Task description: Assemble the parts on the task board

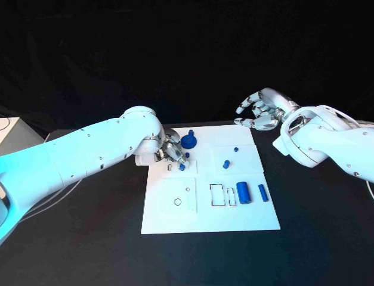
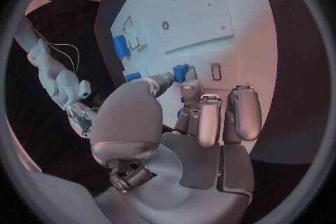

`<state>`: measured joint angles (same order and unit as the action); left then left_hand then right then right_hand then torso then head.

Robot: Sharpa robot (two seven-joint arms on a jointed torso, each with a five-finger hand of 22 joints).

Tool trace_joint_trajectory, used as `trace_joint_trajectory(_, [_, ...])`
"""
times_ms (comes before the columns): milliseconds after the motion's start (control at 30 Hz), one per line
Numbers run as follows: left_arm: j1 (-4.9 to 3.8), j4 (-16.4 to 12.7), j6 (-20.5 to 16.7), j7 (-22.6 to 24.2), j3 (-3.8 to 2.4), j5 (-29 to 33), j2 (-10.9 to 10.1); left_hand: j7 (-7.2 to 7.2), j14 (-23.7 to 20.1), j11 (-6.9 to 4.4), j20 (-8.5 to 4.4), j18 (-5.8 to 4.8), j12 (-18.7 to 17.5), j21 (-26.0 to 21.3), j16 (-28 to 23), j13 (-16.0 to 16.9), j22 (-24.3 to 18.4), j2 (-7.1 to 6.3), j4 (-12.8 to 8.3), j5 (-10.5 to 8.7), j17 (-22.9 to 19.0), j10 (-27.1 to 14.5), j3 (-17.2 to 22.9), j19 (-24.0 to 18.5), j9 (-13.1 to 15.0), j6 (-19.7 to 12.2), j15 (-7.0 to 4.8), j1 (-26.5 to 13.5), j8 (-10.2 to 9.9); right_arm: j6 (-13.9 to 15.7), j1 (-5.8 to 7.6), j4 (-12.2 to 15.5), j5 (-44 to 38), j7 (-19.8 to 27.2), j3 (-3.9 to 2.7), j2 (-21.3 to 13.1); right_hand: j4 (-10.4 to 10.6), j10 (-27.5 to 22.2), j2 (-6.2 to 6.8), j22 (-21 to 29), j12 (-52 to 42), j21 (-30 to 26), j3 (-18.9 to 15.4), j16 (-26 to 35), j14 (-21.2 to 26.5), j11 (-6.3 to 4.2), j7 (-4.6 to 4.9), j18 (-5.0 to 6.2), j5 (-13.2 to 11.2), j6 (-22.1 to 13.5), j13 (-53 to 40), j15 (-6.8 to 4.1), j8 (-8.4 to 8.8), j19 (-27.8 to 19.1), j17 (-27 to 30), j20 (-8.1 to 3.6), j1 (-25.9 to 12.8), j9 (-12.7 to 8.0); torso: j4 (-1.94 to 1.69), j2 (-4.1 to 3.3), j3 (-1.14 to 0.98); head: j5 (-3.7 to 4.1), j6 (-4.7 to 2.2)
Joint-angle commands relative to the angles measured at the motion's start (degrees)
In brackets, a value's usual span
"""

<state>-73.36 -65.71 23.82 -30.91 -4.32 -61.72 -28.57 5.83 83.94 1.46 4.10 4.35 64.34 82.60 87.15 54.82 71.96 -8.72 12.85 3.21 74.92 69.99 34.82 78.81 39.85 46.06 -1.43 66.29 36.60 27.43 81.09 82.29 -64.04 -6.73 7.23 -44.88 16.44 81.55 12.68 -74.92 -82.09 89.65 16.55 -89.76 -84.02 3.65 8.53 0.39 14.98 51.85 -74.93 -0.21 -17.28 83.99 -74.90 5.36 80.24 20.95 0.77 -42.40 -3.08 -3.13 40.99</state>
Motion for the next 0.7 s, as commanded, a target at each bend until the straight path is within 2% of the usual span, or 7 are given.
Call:
trace_joint_trajectory(33, [-0.07,-0.21,1.26,0.14,0.03,1.52,0.01,-0.18,3.90,-0.09,0.04,-0.44,-0.41,-0.31,-0.32,-0.07,-0.05,-0.20,-0.90,0.03,10.33,-0.34,1.65,-0.38,0.68,-0.14,-0.54,0.60,-0.37,-0.61,-0.05,-0.05,-0.64,-0.05,-0.02,0.08,0.08,0.16,0.00,-14.55,0.14,-0.31,0.13,-0.24,-5.98,0.19,0.04,-0.21,0.36,-0.55,-6.16,-0.14,-0.05,5.69,-15.10,0.16,-0.54,0.06,0.00,-0.04,-0.01,-0.02,0.02])
trace_joint_trajectory(133, [-0.07,-0.28,1.19,0.17,0.03,2.10,-0.04,-0.26,3.92,-0.19,-0.01,-0.45,-0.44,-0.30,-0.30,-0.07,0.02,-0.08,-1.71,0.03,10.37,-0.29,3.10,-0.35,1.13,-0.08,-0.62,0.93,-0.43,-0.60,-0.07,-0.09,-0.65,-0.08,-0.02,0.10,0.08,0.16,0.00,-14.55,0.14,-0.31,0.13,-0.24,-5.98,0.19,0.04,-0.21,0.36,-0.55,-6.16,-0.14,-0.05,5.69,-15.10,0.16,-0.54,0.06,0.01,-0.05,-0.03,-0.07,0.05])
trace_joint_trajectory(333, [-0.07,-0.18,1.26,0.22,0.04,3.28,-0.10,-0.65,4.00,-0.57,-0.38,-0.47,-0.85,-0.26,-0.25,-0.23,0.22,0.89,-7.81,0.27,10.55,0.09,11.28,-0.28,4.48,-0.27,-0.98,2.17,0.38,-0.61,-0.16,-0.45,-0.65,-0.18,-0.02,0.25,0.08,0.16,0.00,-14.55,0.14,-0.31,0.13,-0.24,-5.98,0.19,0.04,-0.21,0.36,-0.55,-6.16,-0.14,-0.05,5.69,-15.10,0.16,-0.54,0.06,0.03,-0.01,-0.05,-0.14,0.14])
trace_joint_trajectory(433, [-0.06,-0.12,1.41,0.21,0.04,4.09,-0.21,-0.64,4.15,-0.66,-0.47,-0.52,-0.91,-0.14,-0.06,-0.15,0.50,1.05,-9.58,1.04,10.85,0.50,13.82,-0.13,6.50,-0.44,-1.02,1.34,1.36,-0.56,-0.22,-0.68,-0.66,-0.19,-0.02,0.30,0.08,0.16,0.00,-14.55,0.14,-0.31,0.13,-0.24,-5.98,0.19,0.04,-0.21,0.36,-0.55,-6.16,-0.14,-0.05,5.69,-15.10,0.16,-0.54,0.06,0.00,-0.02,-0.05,-0.15,0.14])
trace_joint_trajectory(467, [-0.06,-0.10,1.44,0.20,0.04,4.44,-0.27,-0.69,4.29,-0.67,-0.54,-0.56,-0.87,-0.01,0.13,-0.02,0.74,0.75,-10.29,4.46,11.14,0.80,15.25,0.01,7.91,-0.30,-1.10,0.34,2.19,-0.54,-0.25,-0.73,-0.66,-0.19,-0.02,0.31,0.08,0.16,0.00,-14.55,0.14,-0.31,0.13,-0.24,-5.98,0.19,0.04,-0.21,0.36,-0.55,-6.16,-0.14,-0.05,5.69,-15.10,0.16,-0.54,0.06,0.01,-0.01,-0.07,-0.18,0.12])
trace_joint_trajectory(567, [-0.06,-0.12,1.25,0.21,0.04,5.20,-0.45,-0.86,4.45,-0.86,-0.70,-0.62,-0.74,0.19,0.34,0.19,1.14,0.40,-11.47,9.34,11.47,1.29,17.04,0.23,10.35,-0.24,-1.27,-1.80,3.17,-0.50,-0.29,-0.83,-0.66,-0.21,-0.02,0.29,0.08,0.16,0.00,-14.55,0.14,-0.31,0.13,-0.24,-5.98,0.19,0.04,-0.21,0.36,-0.55,-6.16,-0.14,-0.05,5.69,-15.10,0.16,-0.54,0.06,0.02,-0.01,-0.08,-0.20,0.12])
trace_joint_trajectory(700, [-0.06,-0.20,0.66,0.26,0.04,6.18,-0.67,-1.12,4.73,-1.11,-0.88,-0.78,-0.44,0.60,0.73,0.59,1.96,0.21,-12.33,12.06,12.04,1.87,17.99,0.75,12.10,0.13,-1.50,-3.31,3.70,-0.45,-0.33,-0.88,-0.66,-0.23,-0.02,0.26,0.08,0.16,0.00,-14.55,0.14,-0.31,0.13,-0.24,-5.98,0.19,0.04,-0.21,0.36,-0.55,-6.16,-0.14,-0.05,5.69,-15.10,0.16,-0.54,0.06,0.00,0.00,-0.07,-0.21,0.08])
